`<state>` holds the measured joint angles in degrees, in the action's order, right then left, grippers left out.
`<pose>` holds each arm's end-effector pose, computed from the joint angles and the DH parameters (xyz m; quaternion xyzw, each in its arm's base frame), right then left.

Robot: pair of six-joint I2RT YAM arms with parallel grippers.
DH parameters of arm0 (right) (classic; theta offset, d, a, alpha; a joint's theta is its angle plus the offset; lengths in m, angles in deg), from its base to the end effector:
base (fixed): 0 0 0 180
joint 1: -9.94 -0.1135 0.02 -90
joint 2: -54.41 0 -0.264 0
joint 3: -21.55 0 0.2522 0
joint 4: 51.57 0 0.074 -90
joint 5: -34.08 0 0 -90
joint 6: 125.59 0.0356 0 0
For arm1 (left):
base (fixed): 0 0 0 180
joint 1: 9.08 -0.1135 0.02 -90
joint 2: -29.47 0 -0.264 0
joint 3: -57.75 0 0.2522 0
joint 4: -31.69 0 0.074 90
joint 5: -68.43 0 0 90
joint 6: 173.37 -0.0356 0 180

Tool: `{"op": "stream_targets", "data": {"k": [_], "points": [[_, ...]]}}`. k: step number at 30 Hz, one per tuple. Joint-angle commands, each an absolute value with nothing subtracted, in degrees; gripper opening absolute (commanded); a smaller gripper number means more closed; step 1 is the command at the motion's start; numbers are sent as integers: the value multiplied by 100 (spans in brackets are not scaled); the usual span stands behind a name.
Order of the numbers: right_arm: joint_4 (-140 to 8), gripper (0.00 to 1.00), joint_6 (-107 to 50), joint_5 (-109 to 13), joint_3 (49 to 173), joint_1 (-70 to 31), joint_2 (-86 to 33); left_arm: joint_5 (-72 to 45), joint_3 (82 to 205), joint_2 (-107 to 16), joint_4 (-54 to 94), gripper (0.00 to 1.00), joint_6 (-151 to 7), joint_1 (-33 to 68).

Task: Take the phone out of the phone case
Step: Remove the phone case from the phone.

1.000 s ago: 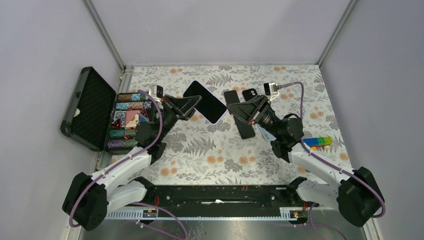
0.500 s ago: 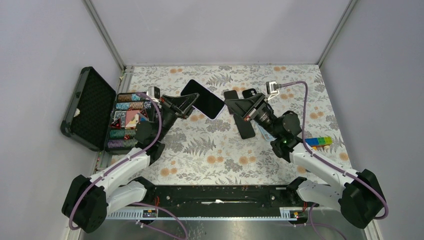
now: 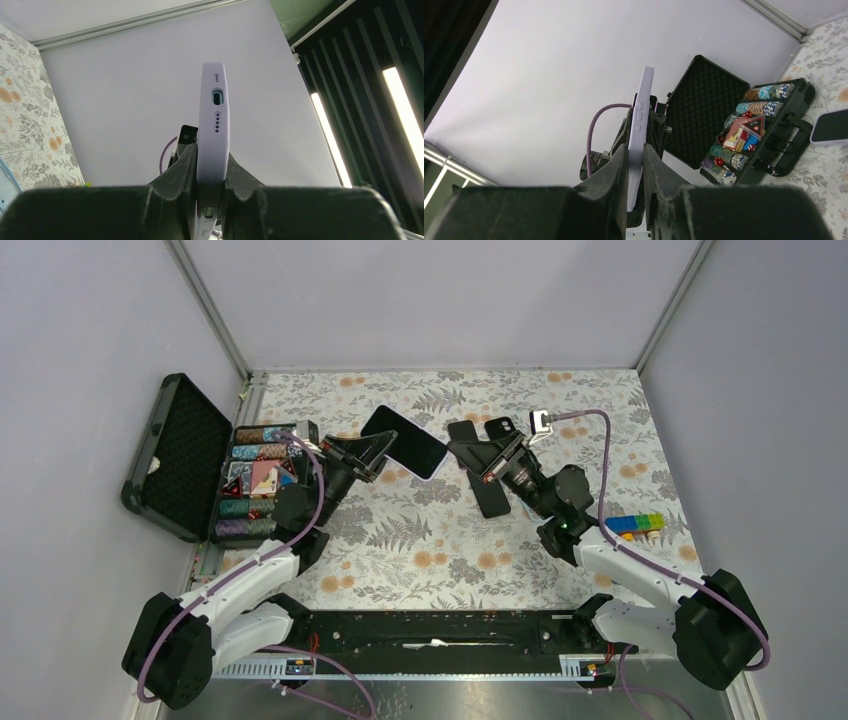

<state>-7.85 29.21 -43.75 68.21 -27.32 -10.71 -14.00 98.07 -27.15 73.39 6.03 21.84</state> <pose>0.1917 0.1552 0.3196 0.0398 0.5384 0.6887 0.4841 0.1825 -0.1148 0.3100 -0.2118 0.4925 -0.7491 0.3891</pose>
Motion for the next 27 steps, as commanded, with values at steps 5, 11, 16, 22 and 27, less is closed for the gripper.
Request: {"op": "stream_targets", "data": {"k": [5,11,16,22,27], "points": [[-4092,0,2472,-5415,6614,-2670,-1134,-959,10303,-2047,10116,0,1703,2398],[-4445,0,1968,-5786,6703,-2666,-1206,-964,10306,-2139,10125,0,1734,2396],[-3843,0,882,-5637,6655,-2671,-1371,-974,10323,-2239,10118,0,1850,2395],[-3410,0,-198,-4588,6740,-2671,-1656,-1080,10364,-2535,10125,0,2311,2393],[-4615,0,-965,-5357,7014,-2642,-1672,-1199,10426,-2534,10121,0,2357,2396]]}}
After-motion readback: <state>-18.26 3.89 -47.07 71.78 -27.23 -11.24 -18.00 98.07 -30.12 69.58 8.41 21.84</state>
